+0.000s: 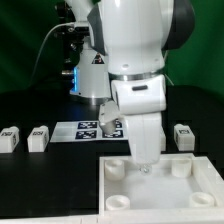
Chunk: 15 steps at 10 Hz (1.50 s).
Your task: Assemble one leg
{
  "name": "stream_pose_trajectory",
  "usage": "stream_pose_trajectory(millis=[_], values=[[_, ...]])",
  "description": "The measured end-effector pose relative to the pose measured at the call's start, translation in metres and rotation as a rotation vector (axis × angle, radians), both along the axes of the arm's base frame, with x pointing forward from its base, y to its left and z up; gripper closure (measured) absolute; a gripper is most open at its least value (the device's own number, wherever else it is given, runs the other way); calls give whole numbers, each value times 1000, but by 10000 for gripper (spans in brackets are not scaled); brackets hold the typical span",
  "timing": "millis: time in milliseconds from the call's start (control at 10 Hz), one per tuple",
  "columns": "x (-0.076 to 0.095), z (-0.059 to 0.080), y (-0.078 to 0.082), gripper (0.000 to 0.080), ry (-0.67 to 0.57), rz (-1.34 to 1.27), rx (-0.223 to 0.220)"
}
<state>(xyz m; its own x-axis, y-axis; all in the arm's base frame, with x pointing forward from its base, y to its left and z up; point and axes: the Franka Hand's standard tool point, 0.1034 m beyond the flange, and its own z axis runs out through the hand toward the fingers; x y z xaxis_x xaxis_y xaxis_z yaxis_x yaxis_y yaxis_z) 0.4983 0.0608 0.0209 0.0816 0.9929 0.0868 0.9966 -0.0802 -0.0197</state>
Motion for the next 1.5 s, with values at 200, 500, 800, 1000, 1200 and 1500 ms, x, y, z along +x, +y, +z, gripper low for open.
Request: stream_pose_trajectory(millis=[200,500,800,1000,1200,1500], values=[[-5,20,11,150,-11,-123,-9],[-16,46,42,150,5,-478,-15],[-33,52,74,150,33,-838,2],[-34,51,75,150,63,-1039,14],[-40,46,87,150,114,-1306,14],[-51,39,109,150,152,-1513,3]])
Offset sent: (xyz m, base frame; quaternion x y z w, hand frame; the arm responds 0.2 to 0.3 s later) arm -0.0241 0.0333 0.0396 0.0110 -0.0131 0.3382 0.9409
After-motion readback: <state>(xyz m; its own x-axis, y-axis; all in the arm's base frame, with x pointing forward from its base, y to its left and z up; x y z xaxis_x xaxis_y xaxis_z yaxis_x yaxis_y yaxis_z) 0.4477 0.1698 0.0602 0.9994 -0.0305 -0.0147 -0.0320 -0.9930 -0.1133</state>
